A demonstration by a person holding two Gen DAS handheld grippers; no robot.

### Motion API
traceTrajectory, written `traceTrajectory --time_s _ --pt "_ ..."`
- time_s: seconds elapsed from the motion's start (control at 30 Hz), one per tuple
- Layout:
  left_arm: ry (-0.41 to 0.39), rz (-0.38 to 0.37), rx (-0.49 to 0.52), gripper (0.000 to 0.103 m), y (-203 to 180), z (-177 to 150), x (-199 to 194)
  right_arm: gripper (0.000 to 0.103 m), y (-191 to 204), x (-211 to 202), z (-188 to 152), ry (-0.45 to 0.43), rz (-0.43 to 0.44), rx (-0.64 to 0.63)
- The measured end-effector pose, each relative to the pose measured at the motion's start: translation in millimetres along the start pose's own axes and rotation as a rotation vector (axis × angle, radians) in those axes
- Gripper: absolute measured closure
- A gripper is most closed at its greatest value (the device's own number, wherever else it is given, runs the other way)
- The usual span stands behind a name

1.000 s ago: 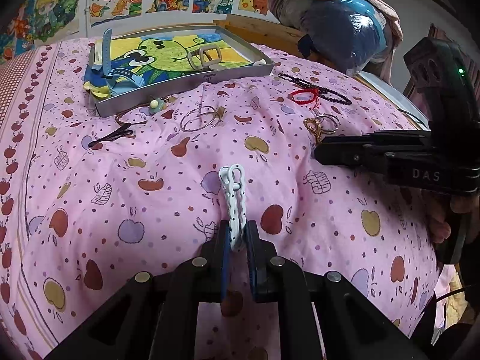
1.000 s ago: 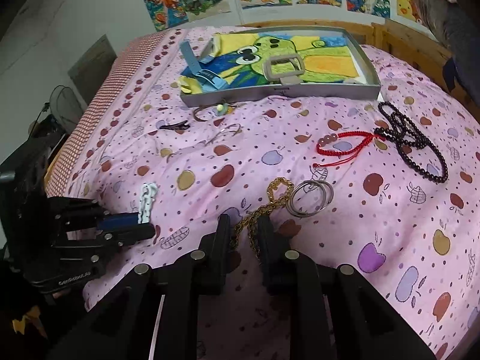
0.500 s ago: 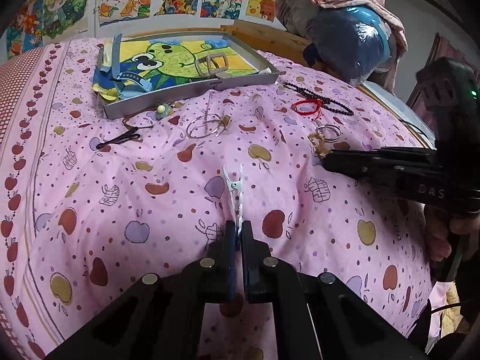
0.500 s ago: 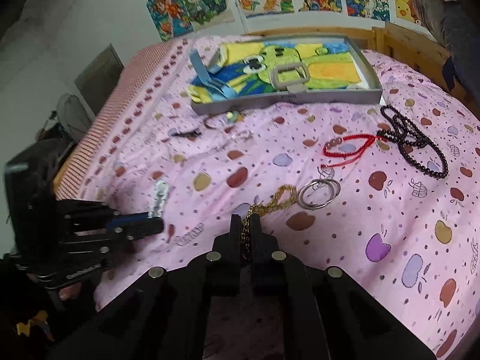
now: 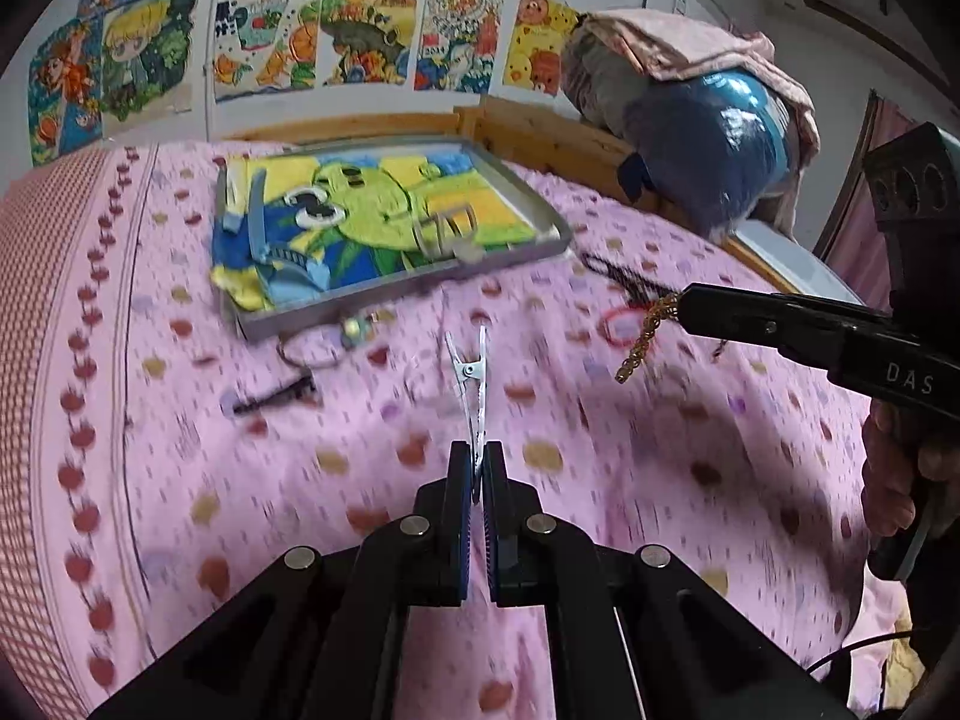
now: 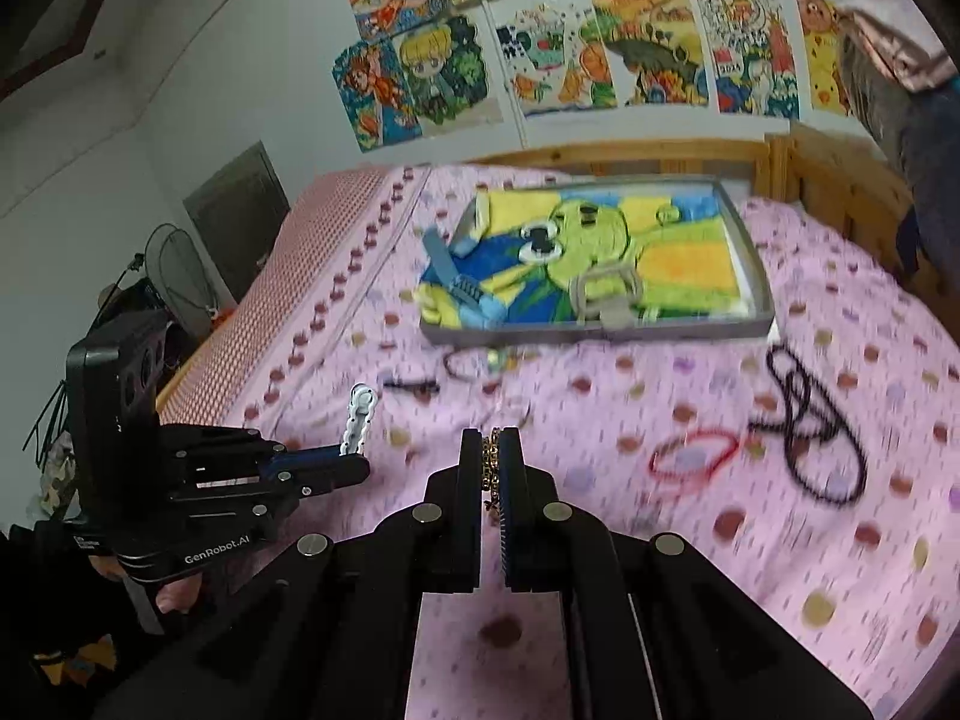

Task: Organize jewelry
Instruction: 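Carry the gold chain and white clip into the metal tray and open both tools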

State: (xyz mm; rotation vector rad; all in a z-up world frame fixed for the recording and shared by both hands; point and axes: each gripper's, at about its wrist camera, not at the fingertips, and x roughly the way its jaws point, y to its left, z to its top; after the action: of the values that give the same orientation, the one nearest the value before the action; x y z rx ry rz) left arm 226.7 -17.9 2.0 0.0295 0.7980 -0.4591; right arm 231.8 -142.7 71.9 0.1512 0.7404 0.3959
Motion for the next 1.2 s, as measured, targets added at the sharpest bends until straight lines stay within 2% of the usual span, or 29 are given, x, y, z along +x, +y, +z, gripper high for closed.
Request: traceTrajectory --time_s 0.23,0.53,0.67,0.87,1.2 --pt "-0.041 0.013 -0.023 0.099 12.6 33.3 10.7 0.098 -5.6 10.4 23.9 -0.027 -0.011 -0.012" --pt "-0.071 0.015 -0.061 0.099 30.9 79.1 41.0 0.098 -34.5 35.4 56.1 -0.075 -0.009 0.054" --pt "-0.061 0.032 -0.076 0.099 38.4 99.6 68.4 0.098 -56.2 55.2 76.1 -0.090 -0.028 0.089" --pt "-0.035 0.050 -0.111 0.099 50.7 122.9 116.1 0.098 -88.3 96.8 95.6 -0.064 -0.065 0.145" --pt "0.057 0.070 -0.144 0.099 64.3 133.7 176.4 0.098 -130.5 153.6 92.2 0.008 -0.085 0.257"
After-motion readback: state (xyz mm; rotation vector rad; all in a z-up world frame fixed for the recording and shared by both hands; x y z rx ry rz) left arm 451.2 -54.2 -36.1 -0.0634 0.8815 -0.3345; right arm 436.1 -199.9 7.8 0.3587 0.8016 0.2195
